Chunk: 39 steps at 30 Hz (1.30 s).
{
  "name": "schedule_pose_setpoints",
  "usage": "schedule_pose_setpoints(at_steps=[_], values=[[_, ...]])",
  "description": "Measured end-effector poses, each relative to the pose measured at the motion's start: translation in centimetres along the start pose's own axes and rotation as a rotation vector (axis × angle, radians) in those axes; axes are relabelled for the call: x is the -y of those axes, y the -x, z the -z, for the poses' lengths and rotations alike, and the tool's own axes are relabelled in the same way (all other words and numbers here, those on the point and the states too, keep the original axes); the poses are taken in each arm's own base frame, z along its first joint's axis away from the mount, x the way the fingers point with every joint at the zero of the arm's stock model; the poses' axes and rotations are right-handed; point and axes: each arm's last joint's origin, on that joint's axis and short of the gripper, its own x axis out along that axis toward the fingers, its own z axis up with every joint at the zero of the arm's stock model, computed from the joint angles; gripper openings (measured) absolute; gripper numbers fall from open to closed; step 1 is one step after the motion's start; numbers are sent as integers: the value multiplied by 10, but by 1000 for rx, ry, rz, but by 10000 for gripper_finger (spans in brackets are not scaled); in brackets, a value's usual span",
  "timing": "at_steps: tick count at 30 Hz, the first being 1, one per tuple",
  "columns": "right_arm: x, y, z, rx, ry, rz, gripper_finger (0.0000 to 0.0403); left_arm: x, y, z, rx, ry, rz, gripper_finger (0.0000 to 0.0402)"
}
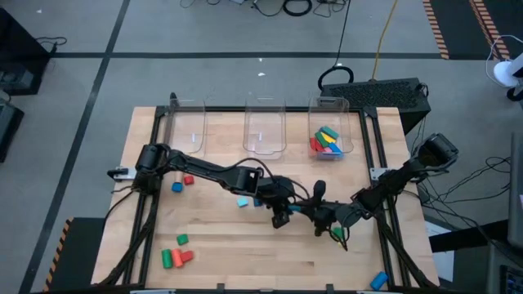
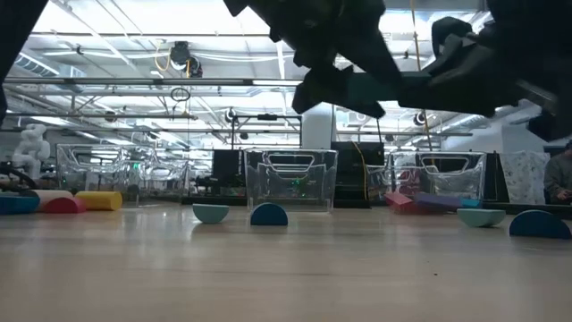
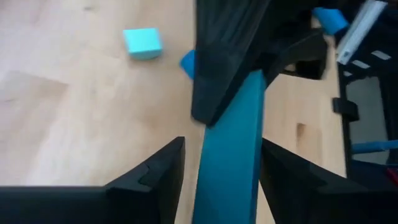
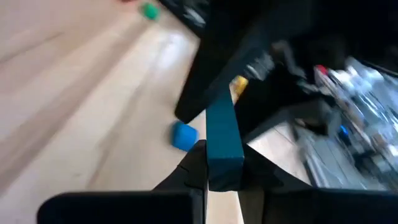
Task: Sort blocks by size
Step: Put the blue rectangular block into the right transparent bin
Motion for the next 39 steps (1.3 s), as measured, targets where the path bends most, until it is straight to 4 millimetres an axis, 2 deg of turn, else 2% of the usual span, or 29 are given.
schedule_pose_setpoints(at_steps=[5,8,11,16,20,25,33,39], values=[[11,5,-3,-36,-52,132,35,-5,31,-7,21,-13,-128,194],[24,10,-6,-80,-87,275,35,-4,63,-9,49,-49,-290,194],[44,17,-7,-139,-173,469,35,-5,96,-4,48,-87,-492,195],[83,28,-7,-159,-295,599,35,-5,126,13,-21,-72,-641,195],[114,36,6,-199,-372,659,35,-4,134,30,-60,-47,-659,195],[145,42,34,-236,-570,587,35,-6,132,51,-104,-36,-675,195],[175,47,85,-472,-771,574,35,-20,128,81,-157,-30,-725,196],[193,48,111,-548,-913,504,35,-34,132,98,-167,15,-756,196]])
